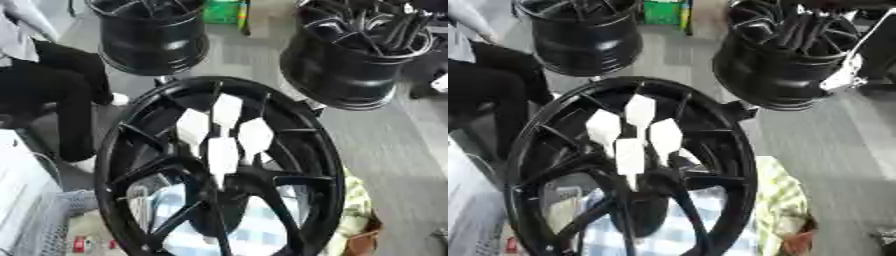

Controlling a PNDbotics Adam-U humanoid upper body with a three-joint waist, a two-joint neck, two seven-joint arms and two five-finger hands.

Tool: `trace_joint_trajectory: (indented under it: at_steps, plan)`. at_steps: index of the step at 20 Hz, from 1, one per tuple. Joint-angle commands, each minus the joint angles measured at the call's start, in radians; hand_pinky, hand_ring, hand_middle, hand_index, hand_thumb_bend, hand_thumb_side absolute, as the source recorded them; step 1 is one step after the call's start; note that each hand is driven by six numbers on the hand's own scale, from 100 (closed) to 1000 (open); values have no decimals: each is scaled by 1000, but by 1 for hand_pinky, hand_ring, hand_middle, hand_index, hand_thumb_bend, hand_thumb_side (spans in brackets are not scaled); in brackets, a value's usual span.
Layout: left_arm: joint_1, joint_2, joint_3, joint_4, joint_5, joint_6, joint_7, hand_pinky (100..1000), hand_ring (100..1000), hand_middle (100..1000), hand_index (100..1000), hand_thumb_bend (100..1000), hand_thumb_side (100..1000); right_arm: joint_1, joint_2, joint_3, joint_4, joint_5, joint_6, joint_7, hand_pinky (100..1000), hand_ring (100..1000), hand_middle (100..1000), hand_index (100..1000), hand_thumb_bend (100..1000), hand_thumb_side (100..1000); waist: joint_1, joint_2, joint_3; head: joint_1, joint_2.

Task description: Pull the pin out of the wheel hub.

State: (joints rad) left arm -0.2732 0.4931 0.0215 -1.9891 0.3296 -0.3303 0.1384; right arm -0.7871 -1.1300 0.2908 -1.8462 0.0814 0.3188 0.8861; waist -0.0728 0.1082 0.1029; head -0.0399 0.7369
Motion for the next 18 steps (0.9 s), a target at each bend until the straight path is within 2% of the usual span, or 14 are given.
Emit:
trace_joint_trajectory:
  at_steps: [1, 11, 14, 18]
  plan:
    - [-13, 29, 1, -11, -1, -1, 1, 777, 749, 642, 808, 120, 507, -25, -13, -21, 4, 11, 6, 18, 863, 745, 686, 784, 539, 180, 5, -13, -2, -3, -9]
    - [-14, 27, -2, -11, 0, 1, -2, 776, 749, 642, 808, 118, 509, -45, 2, -4, -16, 13, 0, -4, 861, 750, 693, 789, 548, 175, 5, -14, -1, -5, -9]
    - [-14, 26, -4, -11, 1, 2, -3, 776, 749, 642, 808, 123, 501, -79, 23, 30, -13, 28, 9, -6, 859, 756, 700, 796, 562, 175, 5, -15, 1, -5, -13]
    - [-14, 25, -9, -11, 4, 5, -9, 776, 749, 643, 808, 115, 513, -169, 94, 111, 18, 73, 39, -9, 852, 757, 702, 799, 585, 186, 6, -18, 1, -7, -15]
